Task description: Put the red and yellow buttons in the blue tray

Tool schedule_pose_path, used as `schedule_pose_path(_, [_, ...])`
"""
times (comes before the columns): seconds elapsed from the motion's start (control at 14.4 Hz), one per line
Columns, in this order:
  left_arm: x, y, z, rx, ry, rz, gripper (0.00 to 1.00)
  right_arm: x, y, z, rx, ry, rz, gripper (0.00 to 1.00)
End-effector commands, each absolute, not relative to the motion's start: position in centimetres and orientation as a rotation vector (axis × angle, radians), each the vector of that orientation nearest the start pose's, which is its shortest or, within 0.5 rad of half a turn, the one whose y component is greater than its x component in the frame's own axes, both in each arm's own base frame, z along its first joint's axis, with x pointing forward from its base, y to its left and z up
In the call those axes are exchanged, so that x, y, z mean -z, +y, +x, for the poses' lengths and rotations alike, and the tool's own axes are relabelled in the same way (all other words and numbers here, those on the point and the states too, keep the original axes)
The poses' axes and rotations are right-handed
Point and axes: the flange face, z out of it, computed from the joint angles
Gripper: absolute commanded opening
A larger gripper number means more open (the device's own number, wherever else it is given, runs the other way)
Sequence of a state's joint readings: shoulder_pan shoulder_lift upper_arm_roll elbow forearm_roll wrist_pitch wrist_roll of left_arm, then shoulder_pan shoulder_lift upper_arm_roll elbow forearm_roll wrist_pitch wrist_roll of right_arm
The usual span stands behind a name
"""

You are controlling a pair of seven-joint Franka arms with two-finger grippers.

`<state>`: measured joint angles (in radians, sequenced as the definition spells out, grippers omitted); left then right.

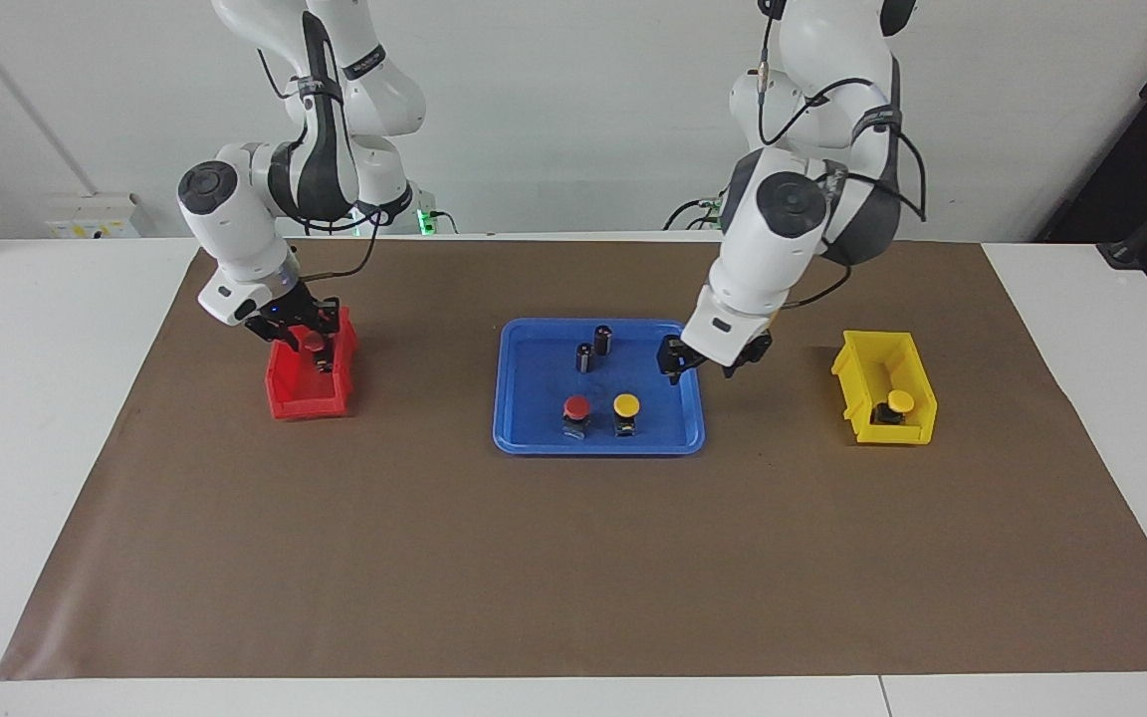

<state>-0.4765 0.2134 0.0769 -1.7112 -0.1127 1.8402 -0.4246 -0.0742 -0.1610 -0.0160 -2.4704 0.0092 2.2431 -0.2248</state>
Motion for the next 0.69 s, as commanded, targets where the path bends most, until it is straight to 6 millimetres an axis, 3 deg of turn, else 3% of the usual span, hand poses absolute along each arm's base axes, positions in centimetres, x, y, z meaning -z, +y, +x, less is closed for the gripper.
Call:
schedule_pose_path(0.0, [-43.4,-13.8,57.5,-0.239,-0.057,-3.154,0.88,-34.9,-4.4,44.1,-0.071,-0.223,-3.108,0.45])
schedule_pose_path(0.21, [-43.2,-3.3,59.4,-0.205,-0.005,-3.159,0.88,-35.1,-4.5,44.4,-0.062,-0.228,-3.109,0.27])
schedule_pose_path(0.35, [-43.2,1.9,59.9,-0.134,-0.007,-3.168,0.87,-36.1,-4.7,45.6,-0.05,-0.249,-3.11,0.27])
schedule_pose_path(0.42, [-42.9,3.5,59.8,-0.122,-0.007,-3.17,0.87,-36.8,-4.8,46.4,-0.068,-0.268,-3.105,0.27])
schedule_pose_path(0.62, [-41.8,3.9,58.8,-0.134,-0.009,-3.172,0.84,-40.7,-5.1,49.3,-0.156,-0.283,-3.102,0.27])
